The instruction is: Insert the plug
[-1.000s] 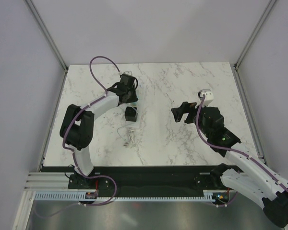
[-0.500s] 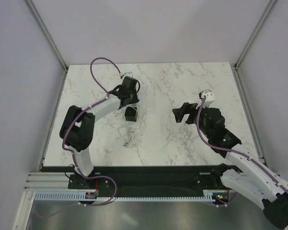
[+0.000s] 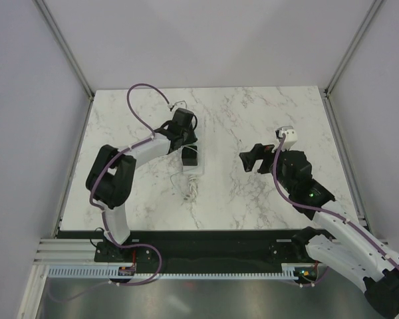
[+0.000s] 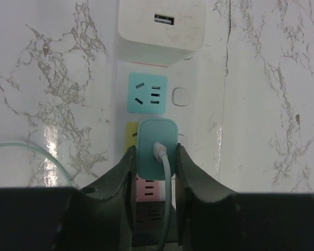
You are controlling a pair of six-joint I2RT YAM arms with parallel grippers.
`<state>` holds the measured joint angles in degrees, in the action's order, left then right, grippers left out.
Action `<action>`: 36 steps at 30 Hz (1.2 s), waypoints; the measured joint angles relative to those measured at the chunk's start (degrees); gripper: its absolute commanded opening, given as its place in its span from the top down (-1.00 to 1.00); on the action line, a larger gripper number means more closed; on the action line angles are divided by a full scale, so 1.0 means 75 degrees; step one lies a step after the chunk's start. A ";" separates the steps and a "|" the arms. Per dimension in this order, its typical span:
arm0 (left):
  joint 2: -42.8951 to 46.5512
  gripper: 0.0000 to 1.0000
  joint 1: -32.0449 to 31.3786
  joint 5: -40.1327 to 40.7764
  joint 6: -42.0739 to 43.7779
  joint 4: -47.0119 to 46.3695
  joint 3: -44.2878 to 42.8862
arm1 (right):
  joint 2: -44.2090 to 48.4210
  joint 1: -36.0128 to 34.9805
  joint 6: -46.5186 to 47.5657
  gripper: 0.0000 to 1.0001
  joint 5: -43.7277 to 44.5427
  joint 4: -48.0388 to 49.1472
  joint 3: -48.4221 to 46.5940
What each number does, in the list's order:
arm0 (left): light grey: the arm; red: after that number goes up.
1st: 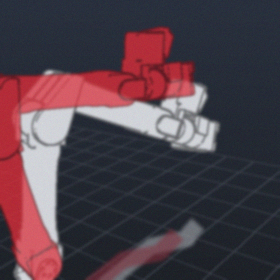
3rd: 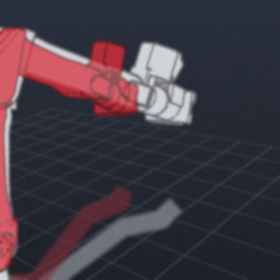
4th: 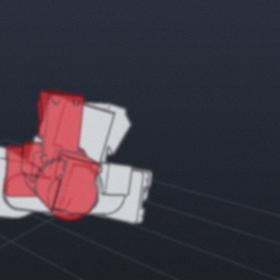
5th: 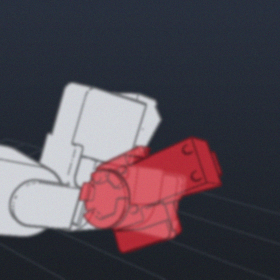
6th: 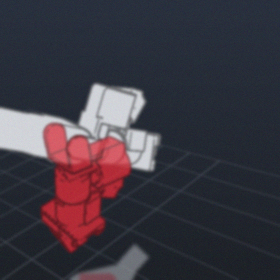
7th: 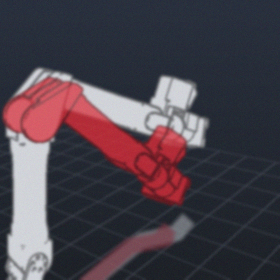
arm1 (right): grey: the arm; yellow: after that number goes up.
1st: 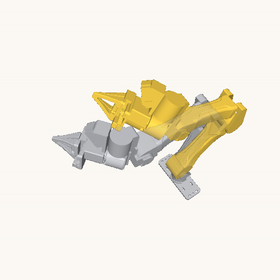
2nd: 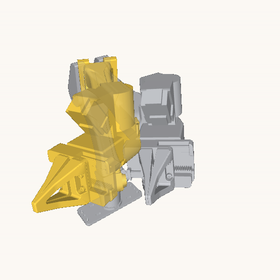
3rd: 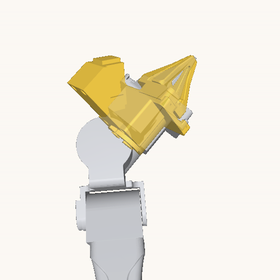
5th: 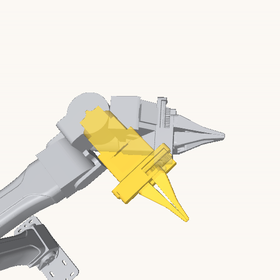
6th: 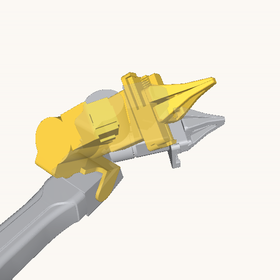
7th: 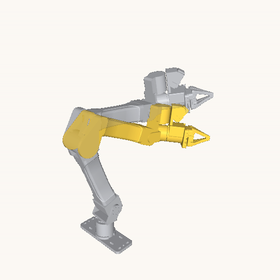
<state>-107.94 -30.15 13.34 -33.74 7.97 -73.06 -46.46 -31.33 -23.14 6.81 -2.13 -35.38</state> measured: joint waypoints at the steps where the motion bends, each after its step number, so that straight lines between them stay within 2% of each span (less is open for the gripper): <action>1: -0.0023 0.96 -0.0012 0.0000 -0.0003 0.0000 -0.0023 | -0.0012 0.0000 0.0000 -0.96 -0.0023 0.0000 0.0000; 24: -0.1052 0.95 -0.0137 0.0020 0.0102 0.1035 -0.1565 | 0.0624 0.0009 -0.0003 -0.96 -0.0166 -0.0399 0.0000; 31: -0.1480 0.96 -0.0364 0.0323 0.0405 0.1964 -0.2384 | 0.1061 0.0009 -0.0009 -0.96 -0.0254 -0.0641 0.0000; 36: -0.1495 0.95 -0.0411 0.0356 0.0358 0.2087 -0.2428 | 0.1585 0.0009 -0.0009 -0.96 -0.0256 -0.0901 -0.0017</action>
<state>-119.15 -33.23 16.01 -31.05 23.62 -91.26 -34.57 -31.27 -23.20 4.89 -8.88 -35.51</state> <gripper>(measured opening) 0.328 0.982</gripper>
